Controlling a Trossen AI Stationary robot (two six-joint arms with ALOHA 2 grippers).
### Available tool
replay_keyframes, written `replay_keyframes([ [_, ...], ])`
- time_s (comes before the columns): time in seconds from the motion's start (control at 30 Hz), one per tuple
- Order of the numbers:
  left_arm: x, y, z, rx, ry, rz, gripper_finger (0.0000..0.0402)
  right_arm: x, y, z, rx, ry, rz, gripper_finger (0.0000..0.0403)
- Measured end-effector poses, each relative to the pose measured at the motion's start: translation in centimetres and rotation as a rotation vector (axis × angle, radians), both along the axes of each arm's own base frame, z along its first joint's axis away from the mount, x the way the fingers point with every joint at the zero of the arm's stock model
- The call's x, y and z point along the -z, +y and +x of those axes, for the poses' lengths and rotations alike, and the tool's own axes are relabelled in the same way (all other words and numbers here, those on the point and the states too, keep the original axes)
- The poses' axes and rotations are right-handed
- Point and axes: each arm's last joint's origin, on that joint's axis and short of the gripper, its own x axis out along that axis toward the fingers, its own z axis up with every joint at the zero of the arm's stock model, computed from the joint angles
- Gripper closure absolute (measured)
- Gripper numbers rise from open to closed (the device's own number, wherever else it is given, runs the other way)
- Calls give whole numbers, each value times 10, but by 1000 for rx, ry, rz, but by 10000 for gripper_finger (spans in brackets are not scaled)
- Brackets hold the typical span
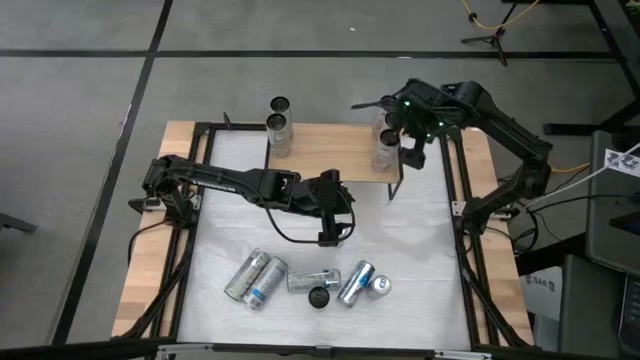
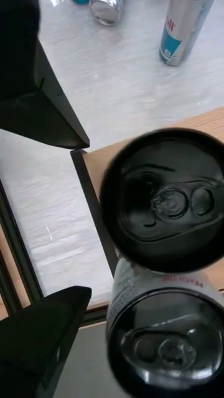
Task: Sort soda cans
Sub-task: Put the top blue soda can on the shelf
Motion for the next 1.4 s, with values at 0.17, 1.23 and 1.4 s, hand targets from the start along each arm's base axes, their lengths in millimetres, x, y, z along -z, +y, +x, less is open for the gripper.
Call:
replay_keyframes([
  [0.17, 0, 0, 0, 6, 1, -5, 117, -11, 7, -13, 1, -46, -15, 29],
  [1.23, 0, -34, -5, -106, -32, -133, 117, 7, 67, -103, -84, -466, 230, 28],
  [1.4, -1, -32, -6, -186, -52, -136, 117, 22, 69, -103, -117, -521, 262, 27],
])
